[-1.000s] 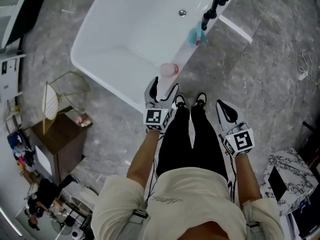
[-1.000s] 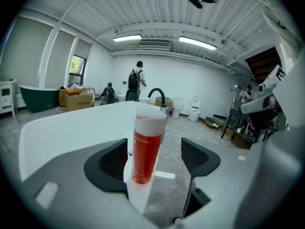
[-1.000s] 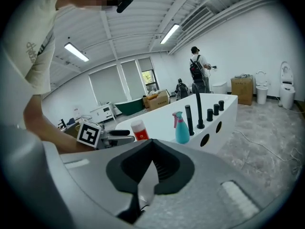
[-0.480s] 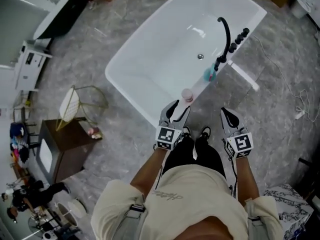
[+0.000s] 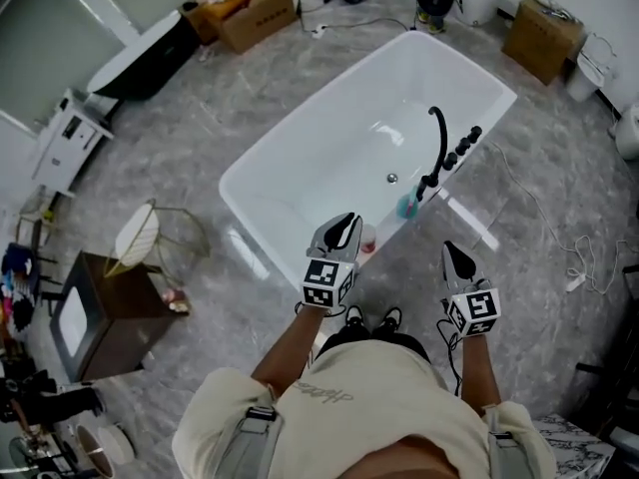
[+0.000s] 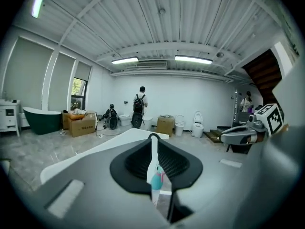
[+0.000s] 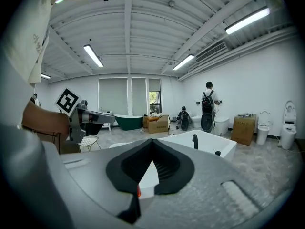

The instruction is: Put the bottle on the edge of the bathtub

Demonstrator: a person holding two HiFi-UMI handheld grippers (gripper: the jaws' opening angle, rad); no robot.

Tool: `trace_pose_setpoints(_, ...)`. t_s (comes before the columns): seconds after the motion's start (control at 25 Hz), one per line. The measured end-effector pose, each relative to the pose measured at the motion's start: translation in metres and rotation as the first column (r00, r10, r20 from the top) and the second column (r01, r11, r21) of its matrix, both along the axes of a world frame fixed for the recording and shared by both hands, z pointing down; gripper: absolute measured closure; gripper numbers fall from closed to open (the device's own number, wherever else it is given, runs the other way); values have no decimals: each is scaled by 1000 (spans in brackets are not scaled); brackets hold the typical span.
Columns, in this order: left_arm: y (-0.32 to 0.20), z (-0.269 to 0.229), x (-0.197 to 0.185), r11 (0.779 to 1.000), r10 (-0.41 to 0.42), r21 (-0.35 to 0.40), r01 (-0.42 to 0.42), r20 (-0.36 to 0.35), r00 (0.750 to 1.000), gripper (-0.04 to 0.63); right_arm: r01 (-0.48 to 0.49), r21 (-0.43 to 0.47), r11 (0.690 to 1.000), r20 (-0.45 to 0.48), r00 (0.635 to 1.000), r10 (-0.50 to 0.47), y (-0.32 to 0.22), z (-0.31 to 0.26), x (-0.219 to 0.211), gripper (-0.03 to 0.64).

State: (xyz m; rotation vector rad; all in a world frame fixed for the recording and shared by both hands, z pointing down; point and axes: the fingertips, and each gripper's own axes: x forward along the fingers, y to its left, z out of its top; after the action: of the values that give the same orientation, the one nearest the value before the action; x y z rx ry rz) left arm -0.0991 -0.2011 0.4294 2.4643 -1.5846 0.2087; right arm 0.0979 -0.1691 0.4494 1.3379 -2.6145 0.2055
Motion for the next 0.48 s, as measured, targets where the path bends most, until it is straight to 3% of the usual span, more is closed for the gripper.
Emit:
trace_pose_setpoints(0.12, -2, -15, -4, 1000, -11, 22, 12, -4, 1000, 579, 0, 28, 1000, 22, 1000, 0, 1, -17, -1, 617)
trace_pose_setpoints(0.48, -3, -58, -18, 996, -18, 83, 18, -8, 1000, 578, 36, 129, 991, 30, 999, -40, -3, -67, -14, 617)
